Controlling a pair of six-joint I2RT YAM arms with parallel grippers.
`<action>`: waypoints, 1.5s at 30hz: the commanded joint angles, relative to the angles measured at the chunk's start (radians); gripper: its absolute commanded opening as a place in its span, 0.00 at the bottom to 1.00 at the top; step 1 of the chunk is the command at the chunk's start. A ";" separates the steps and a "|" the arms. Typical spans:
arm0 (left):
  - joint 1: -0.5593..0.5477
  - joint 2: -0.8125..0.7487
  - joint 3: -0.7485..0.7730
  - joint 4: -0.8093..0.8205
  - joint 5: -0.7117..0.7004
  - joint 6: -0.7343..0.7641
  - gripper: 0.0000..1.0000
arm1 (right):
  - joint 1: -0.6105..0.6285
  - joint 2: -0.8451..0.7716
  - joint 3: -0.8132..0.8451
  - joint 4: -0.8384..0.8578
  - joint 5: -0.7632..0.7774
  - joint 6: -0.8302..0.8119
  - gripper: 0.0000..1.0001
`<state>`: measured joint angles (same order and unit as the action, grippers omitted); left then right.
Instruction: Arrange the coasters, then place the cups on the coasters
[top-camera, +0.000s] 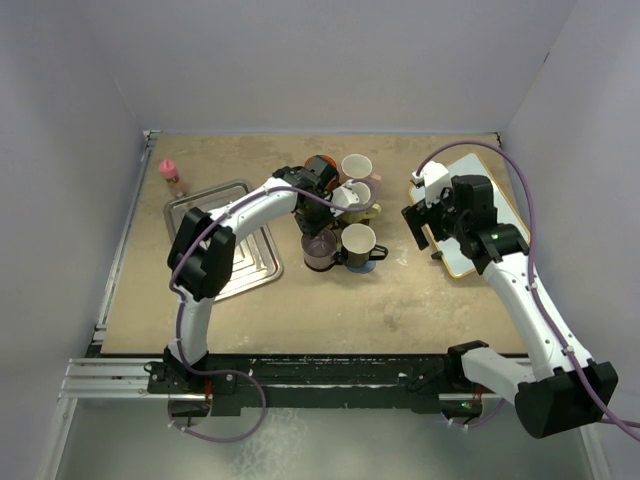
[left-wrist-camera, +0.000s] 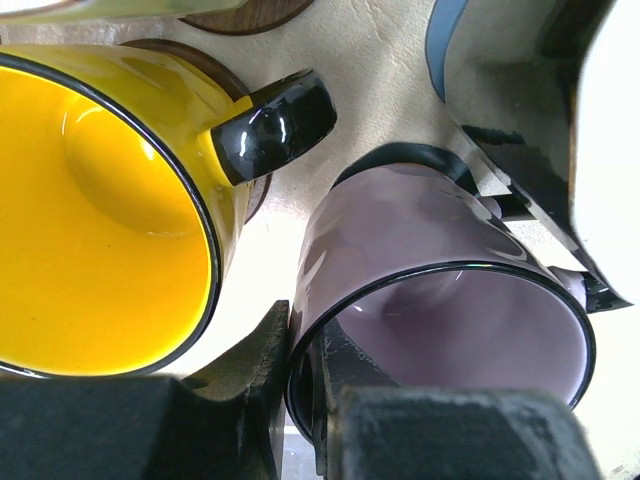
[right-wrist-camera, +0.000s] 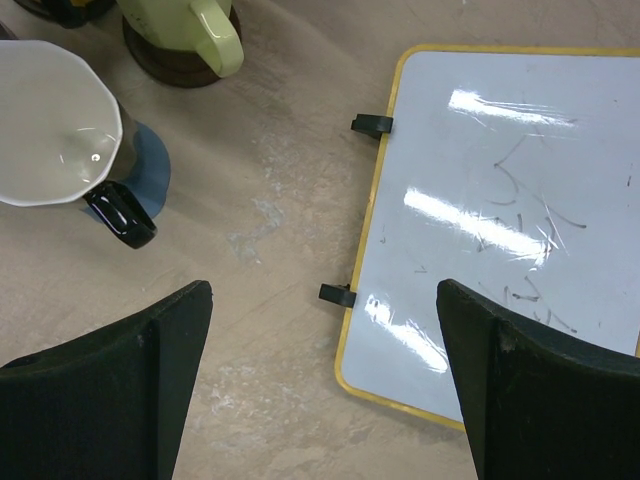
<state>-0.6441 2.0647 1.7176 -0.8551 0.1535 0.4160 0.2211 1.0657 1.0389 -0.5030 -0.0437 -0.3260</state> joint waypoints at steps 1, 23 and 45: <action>-0.008 -0.004 0.064 -0.003 0.040 0.024 0.03 | -0.006 0.005 0.007 0.018 0.007 -0.010 0.95; -0.010 0.003 0.084 -0.044 0.014 0.013 0.24 | -0.006 0.009 0.009 0.018 0.007 -0.014 0.95; -0.002 -0.301 -0.077 -0.043 -0.122 0.044 0.36 | -0.014 0.007 0.006 0.027 0.018 -0.012 0.98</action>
<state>-0.6495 1.8801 1.6920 -0.9531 0.1001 0.4385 0.2184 1.0744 1.0389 -0.5026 -0.0422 -0.3264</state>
